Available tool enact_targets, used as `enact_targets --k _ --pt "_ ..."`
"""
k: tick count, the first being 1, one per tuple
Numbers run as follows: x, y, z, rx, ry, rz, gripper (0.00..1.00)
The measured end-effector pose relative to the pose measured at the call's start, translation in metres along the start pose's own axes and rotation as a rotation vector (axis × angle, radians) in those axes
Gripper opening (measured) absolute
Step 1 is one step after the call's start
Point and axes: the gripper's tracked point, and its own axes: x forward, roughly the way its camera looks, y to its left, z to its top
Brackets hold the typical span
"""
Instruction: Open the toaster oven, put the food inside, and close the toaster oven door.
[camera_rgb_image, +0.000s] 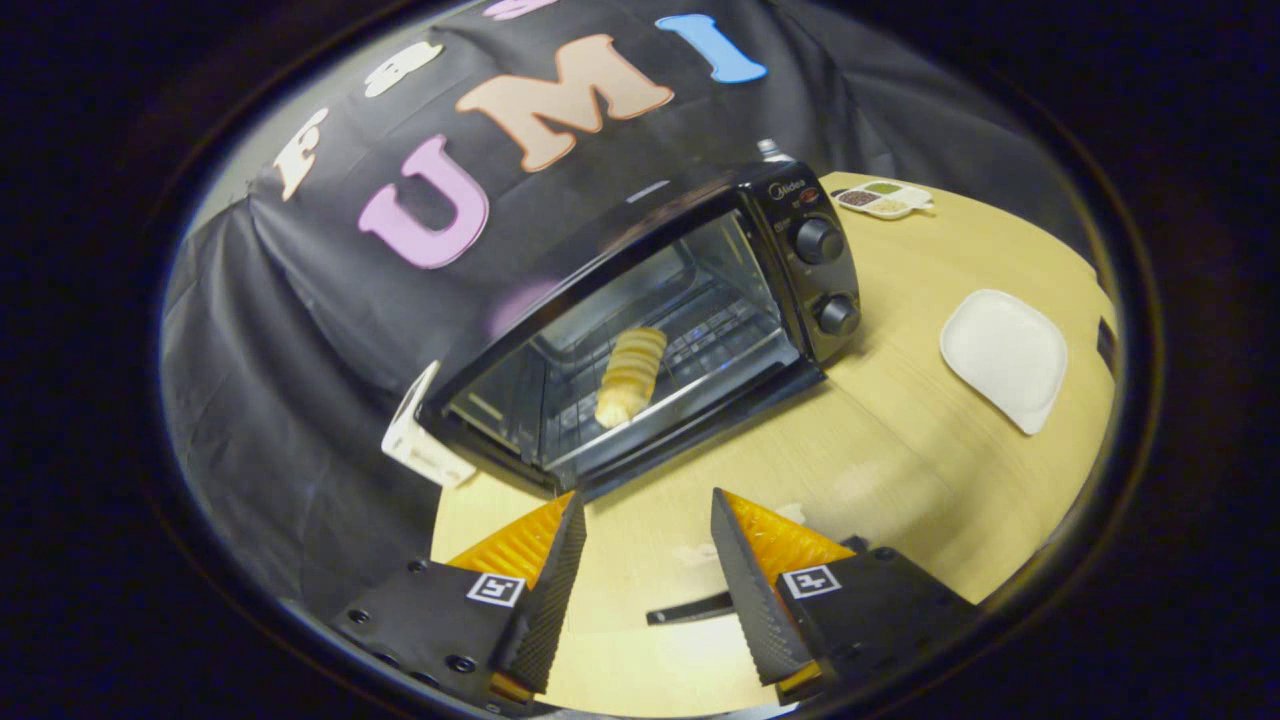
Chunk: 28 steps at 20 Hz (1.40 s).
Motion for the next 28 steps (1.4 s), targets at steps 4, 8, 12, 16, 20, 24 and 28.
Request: enact_targets --k 4,8,12,16,20,24,28 --pt "-0.022 -0.02 -0.026 -0.108 0.046 -0.054 0.78" --pt "-0.03 -0.039 -0.049 -0.244 0.11 -0.111 0.78" --pt "-0.028 -0.05 -0.067 -0.322 0.169 -0.131 0.79" --pt "-0.02 -0.064 -0.082 -0.374 0.228 -0.157 0.79" --pt "-0.012 -0.07 -0.094 -0.416 0.278 -0.171 0.79" --pt "-0.004 -0.072 -0.1 -0.437 0.312 -0.175 0.79" --pt "0.002 -0.072 -0.098 -0.434 0.317 -0.181 0.79"
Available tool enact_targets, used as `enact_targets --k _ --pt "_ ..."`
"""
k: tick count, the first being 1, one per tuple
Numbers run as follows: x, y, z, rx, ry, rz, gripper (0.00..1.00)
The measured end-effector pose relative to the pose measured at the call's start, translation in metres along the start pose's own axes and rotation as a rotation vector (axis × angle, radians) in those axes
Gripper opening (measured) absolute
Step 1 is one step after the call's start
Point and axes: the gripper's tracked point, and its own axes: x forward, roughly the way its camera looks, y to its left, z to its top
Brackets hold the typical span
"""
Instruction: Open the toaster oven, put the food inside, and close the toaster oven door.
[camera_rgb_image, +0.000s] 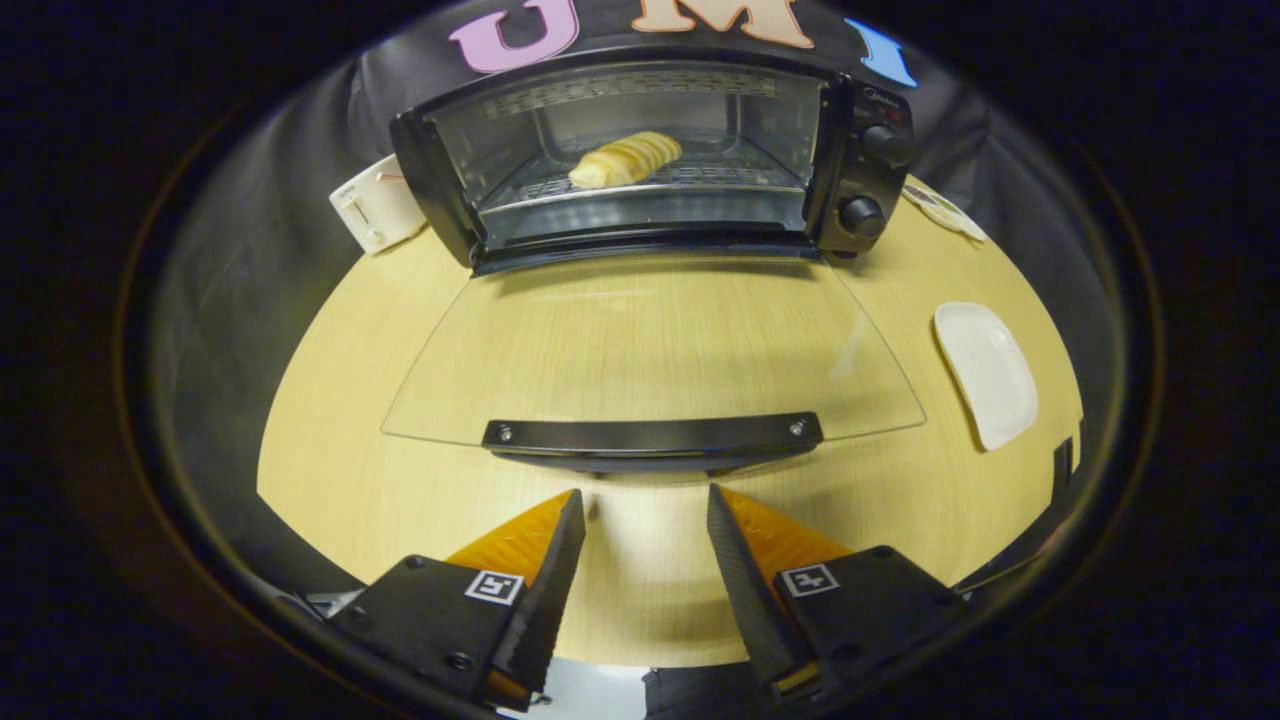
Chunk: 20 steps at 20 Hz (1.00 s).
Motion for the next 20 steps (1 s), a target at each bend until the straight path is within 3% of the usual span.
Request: enact_targets --k 5,12,20 --pt "0.002 -0.001 0.005 0.008 0.006 0.003 0.78" --pt "-0.018 0.003 0.023 0.022 -0.084 0.014 0.77" --pt "-0.04 0.005 0.074 0.073 -0.209 0.044 0.77"
